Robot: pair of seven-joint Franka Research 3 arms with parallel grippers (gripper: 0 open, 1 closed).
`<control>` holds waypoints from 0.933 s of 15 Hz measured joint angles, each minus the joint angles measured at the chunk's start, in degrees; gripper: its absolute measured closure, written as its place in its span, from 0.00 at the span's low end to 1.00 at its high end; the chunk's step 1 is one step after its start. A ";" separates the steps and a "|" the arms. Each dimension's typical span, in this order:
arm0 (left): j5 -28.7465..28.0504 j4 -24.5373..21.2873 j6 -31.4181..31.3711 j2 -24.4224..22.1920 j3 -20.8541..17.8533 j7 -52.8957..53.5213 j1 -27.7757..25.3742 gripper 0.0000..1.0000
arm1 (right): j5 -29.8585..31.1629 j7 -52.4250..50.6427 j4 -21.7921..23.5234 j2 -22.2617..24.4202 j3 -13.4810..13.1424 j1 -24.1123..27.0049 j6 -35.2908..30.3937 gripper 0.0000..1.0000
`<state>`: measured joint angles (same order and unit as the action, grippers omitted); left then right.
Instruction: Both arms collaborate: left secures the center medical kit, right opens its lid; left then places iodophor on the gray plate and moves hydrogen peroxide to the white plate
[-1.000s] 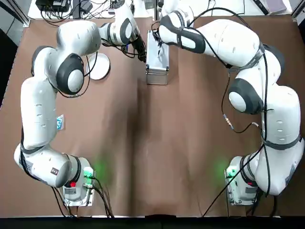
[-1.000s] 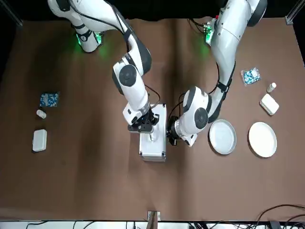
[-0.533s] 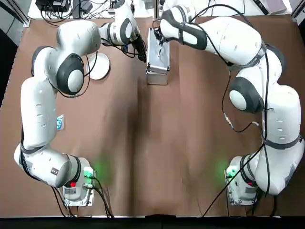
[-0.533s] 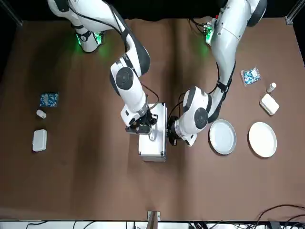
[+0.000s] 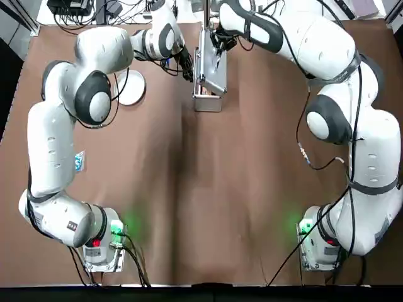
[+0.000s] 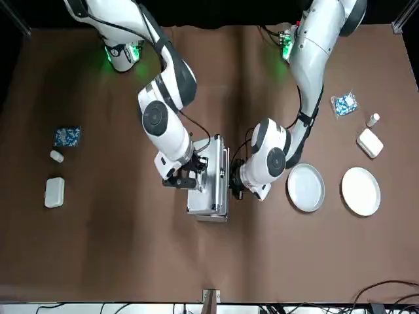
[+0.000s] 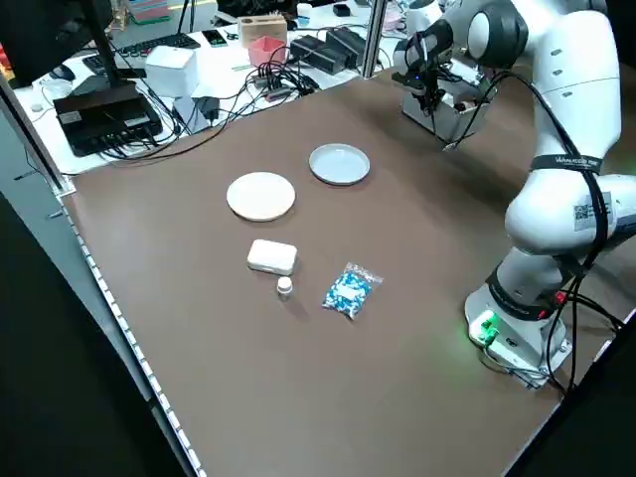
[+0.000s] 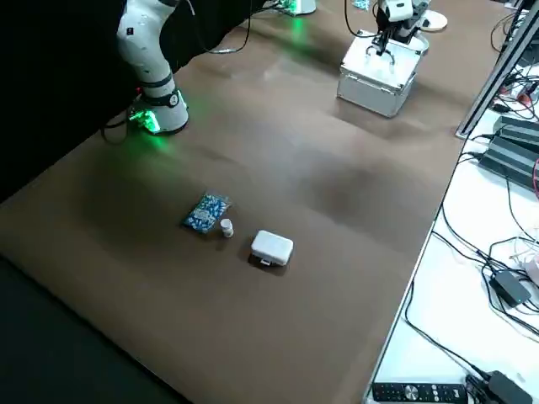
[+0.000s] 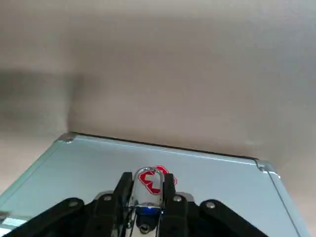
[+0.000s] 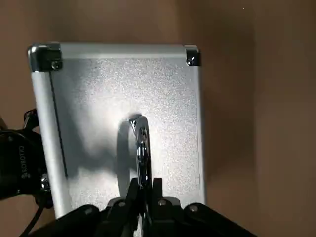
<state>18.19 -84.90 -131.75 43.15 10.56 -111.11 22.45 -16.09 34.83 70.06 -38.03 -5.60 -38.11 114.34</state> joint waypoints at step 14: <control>0.00 0.14 0.15 0.00 -0.01 -0.25 0.01 0.69 | -2.51 -7.38 1.13 1.60 0.75 7.22 -10.03 0.88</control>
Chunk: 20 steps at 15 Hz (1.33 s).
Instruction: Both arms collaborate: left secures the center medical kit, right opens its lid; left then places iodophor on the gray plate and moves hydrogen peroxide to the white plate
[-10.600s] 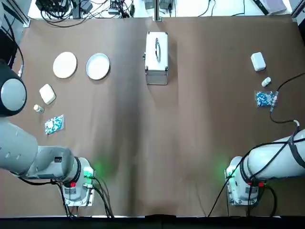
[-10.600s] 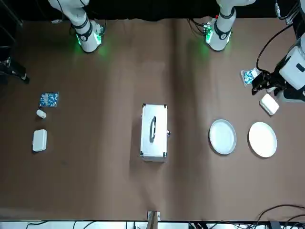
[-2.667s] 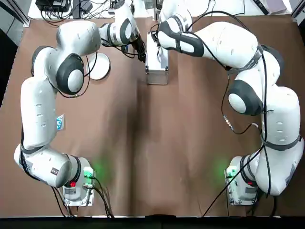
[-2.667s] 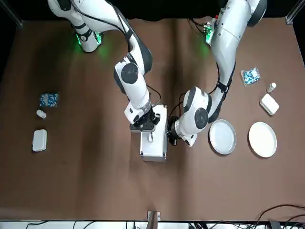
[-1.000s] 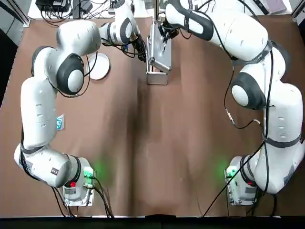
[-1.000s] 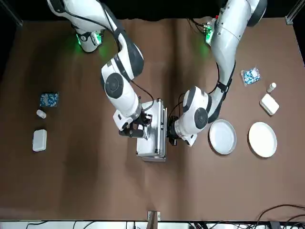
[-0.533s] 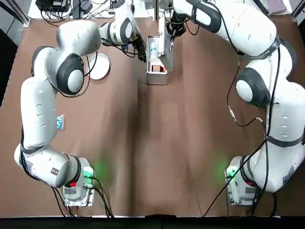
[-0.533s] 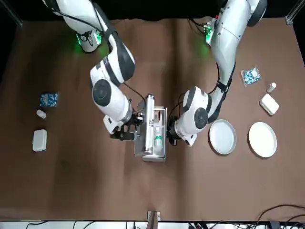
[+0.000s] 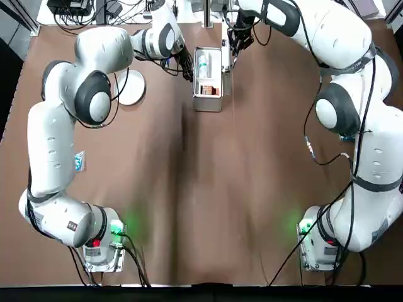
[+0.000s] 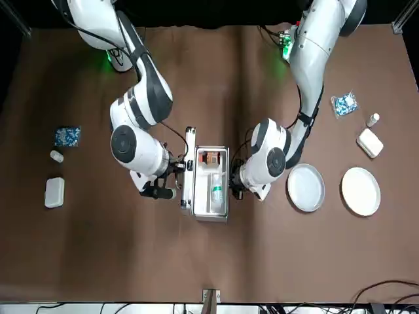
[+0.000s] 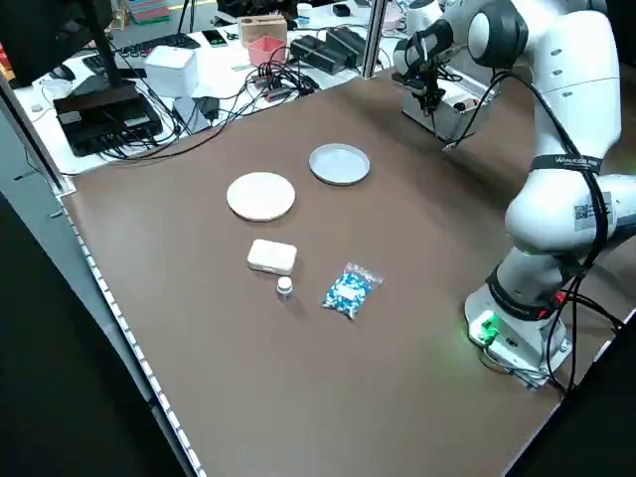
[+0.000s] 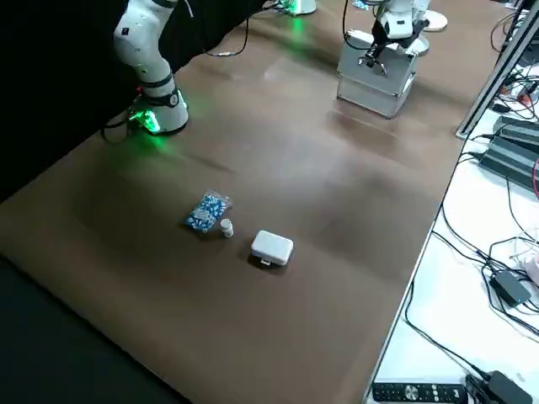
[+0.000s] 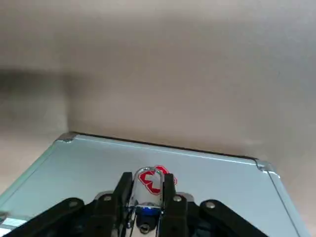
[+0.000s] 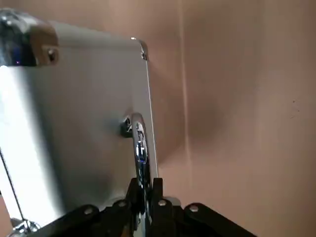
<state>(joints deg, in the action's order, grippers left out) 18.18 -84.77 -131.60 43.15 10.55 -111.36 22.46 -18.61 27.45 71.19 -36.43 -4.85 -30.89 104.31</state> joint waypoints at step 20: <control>0.00 0.65 0.77 -0.01 0.11 -0.19 -0.01 0.69 | -17.42 -24.85 1.92 -2.60 0.29 9.01 -6.48 0.88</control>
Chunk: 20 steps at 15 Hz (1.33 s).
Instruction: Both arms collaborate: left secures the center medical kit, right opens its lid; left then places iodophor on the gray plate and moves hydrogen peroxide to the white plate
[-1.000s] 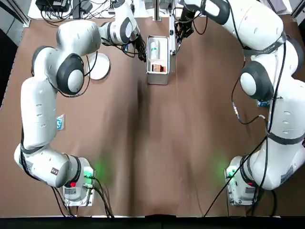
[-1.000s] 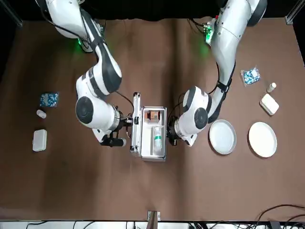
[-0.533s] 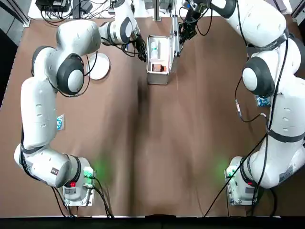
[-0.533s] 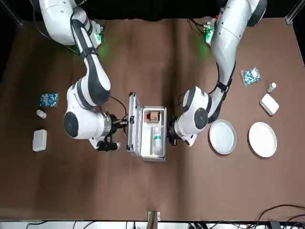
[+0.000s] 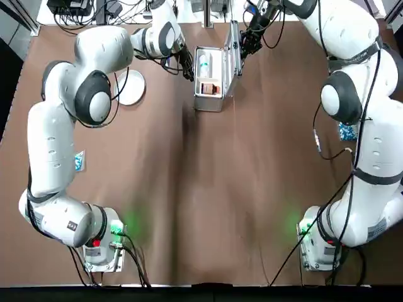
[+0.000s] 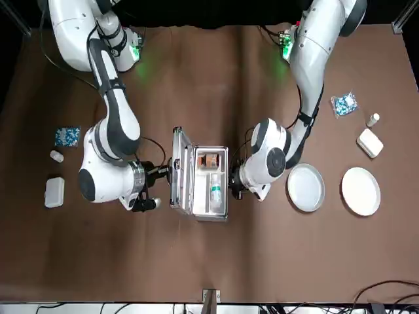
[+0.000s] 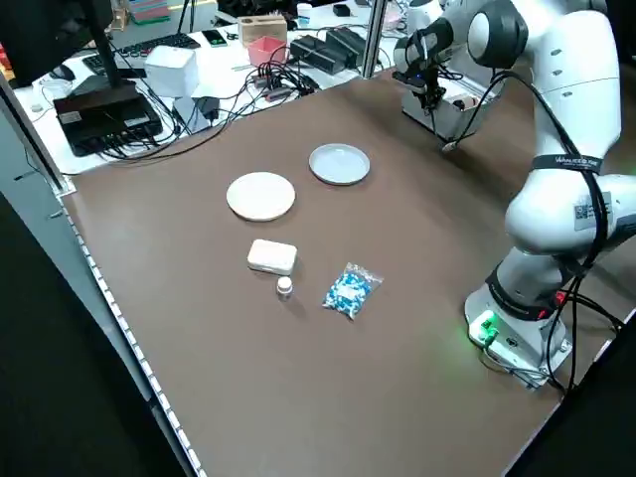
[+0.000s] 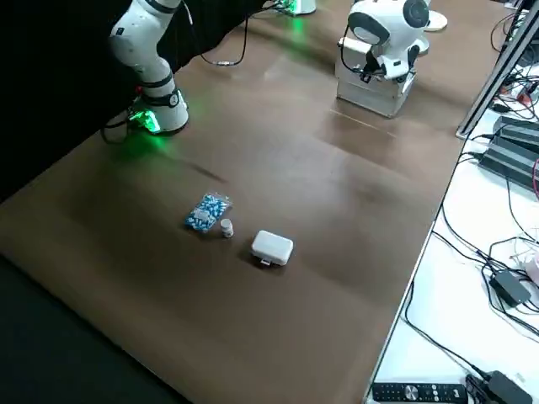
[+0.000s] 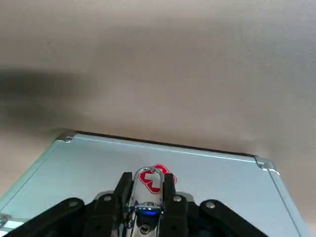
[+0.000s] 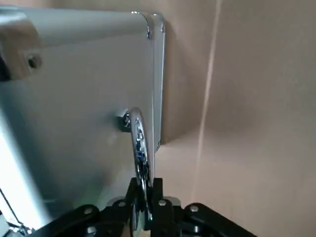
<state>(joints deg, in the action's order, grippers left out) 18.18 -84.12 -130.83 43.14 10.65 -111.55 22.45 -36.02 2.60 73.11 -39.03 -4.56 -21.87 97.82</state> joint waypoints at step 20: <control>-1.05 1.00 11.34 -5.63 -0.53 -0.71 -1.66 0.27 | 10.41 -17.94 -11.01 -0.12 -2.65 12.31 -21.36 0.10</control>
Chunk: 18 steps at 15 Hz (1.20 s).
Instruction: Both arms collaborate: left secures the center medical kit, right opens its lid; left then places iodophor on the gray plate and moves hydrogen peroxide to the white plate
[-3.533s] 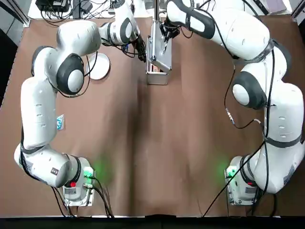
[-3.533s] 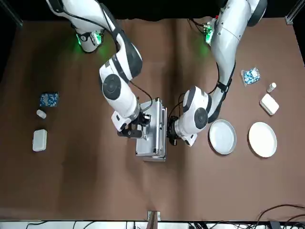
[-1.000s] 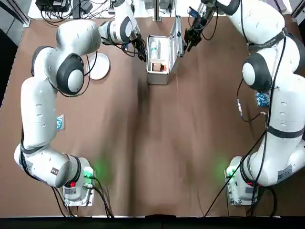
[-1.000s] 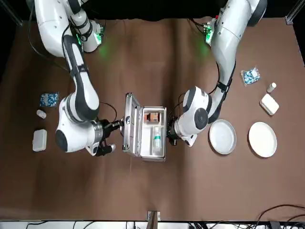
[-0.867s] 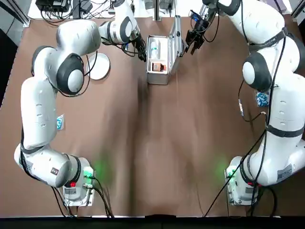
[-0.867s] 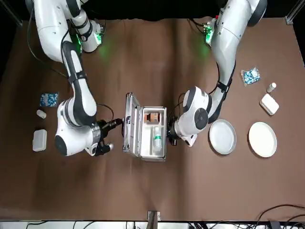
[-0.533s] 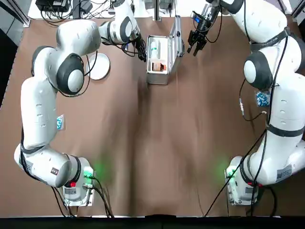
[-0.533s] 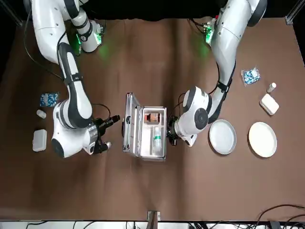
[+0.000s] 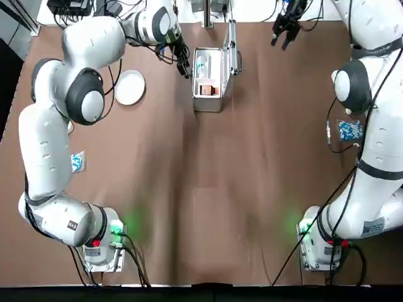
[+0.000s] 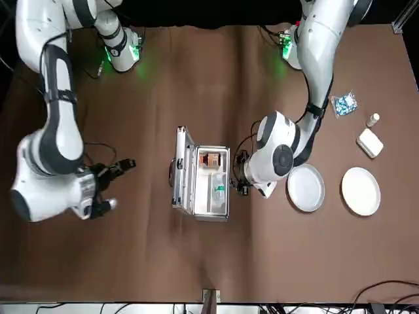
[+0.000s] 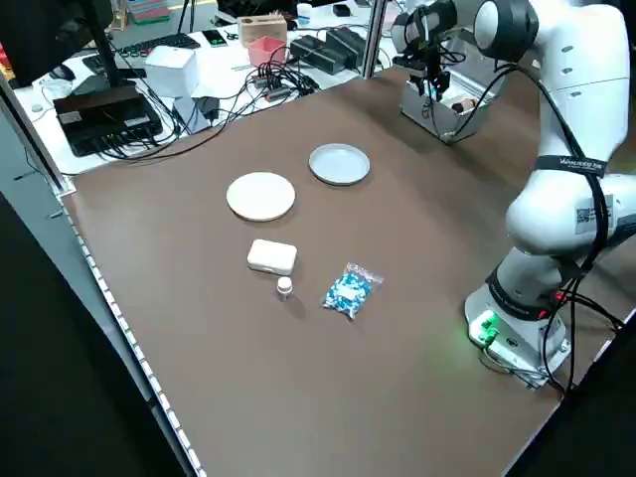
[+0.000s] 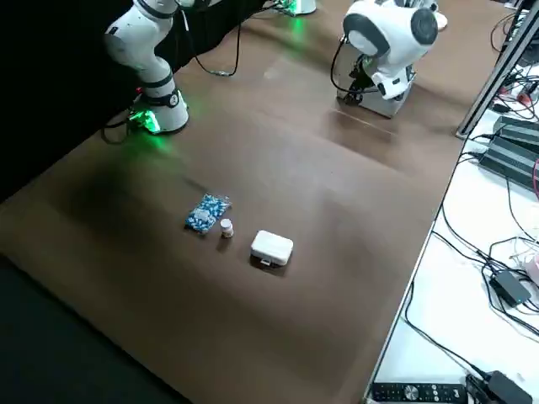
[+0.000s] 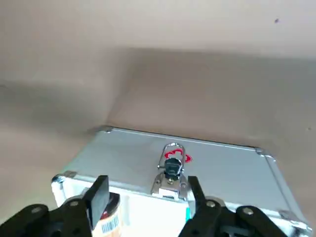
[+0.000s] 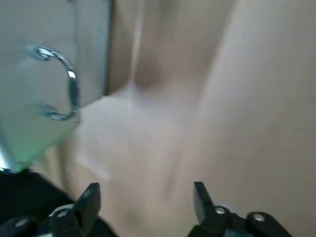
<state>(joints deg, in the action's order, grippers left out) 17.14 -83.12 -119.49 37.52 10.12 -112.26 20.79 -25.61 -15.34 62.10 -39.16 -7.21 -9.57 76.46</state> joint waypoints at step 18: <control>-8.07 2.33 -0.91 -2.88 0.58 -9.49 11.87 0.28 | 24.63 -0.91 2.06 20.16 -0.17 3.41 -1.66 0.01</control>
<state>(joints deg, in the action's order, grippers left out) 9.07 -80.79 -120.40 34.64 10.70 -121.75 32.66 -0.98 -16.26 64.16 -19.00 -7.38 -6.15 74.80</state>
